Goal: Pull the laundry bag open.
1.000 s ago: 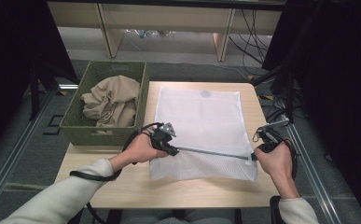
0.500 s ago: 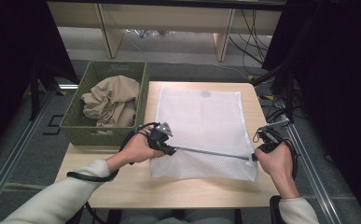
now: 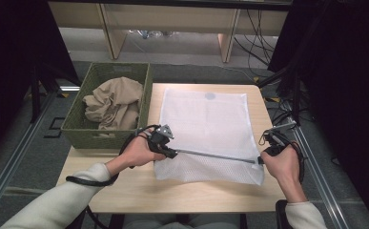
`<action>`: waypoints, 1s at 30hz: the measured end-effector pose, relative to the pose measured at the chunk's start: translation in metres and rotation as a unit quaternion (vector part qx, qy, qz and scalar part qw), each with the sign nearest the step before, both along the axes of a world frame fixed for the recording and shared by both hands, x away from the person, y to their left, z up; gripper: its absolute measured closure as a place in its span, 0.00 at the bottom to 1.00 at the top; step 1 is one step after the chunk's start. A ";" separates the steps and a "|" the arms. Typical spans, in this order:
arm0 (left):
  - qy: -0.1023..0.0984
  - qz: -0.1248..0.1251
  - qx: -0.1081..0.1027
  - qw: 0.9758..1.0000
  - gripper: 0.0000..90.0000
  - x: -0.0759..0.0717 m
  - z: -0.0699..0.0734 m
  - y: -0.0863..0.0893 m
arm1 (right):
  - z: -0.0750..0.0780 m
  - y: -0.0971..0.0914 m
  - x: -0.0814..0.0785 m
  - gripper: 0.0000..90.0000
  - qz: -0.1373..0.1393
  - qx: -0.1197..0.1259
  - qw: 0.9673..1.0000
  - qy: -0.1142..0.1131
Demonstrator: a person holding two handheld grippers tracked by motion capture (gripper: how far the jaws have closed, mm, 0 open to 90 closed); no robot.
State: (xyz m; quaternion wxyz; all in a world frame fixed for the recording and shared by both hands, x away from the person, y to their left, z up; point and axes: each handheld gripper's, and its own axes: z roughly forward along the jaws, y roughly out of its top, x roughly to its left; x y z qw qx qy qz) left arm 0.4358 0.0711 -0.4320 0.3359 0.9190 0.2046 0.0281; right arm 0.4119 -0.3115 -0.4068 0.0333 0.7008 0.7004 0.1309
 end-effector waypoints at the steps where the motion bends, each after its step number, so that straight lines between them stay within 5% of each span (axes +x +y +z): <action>1: 0.000 0.002 -0.002 1.000 0.97 0.000 0.000 0.001 | 0.000 0.001 0.000 0.97 -0.010 0.006 1.000 0.005; 17: 0.001 0.012 -0.009 1.000 0.97 0.000 -0.001 0.014 | -0.002 -0.002 0.001 0.97 0.014 0.005 1.000 -0.008; 25: 0.000 0.018 -0.008 1.000 0.97 0.000 -0.001 0.018 | -0.002 -0.004 0.001 0.97 0.015 0.009 1.000 -0.003; 26: -0.001 0.017 -0.007 1.000 0.97 0.000 -0.001 0.018 | 0.000 0.000 0.000 0.97 -0.009 0.005 1.000 0.003; 30: -0.002 0.019 -0.008 1.000 0.97 0.000 -0.001 0.021 | -0.002 0.000 0.000 0.97 -0.008 0.003 1.000 -0.006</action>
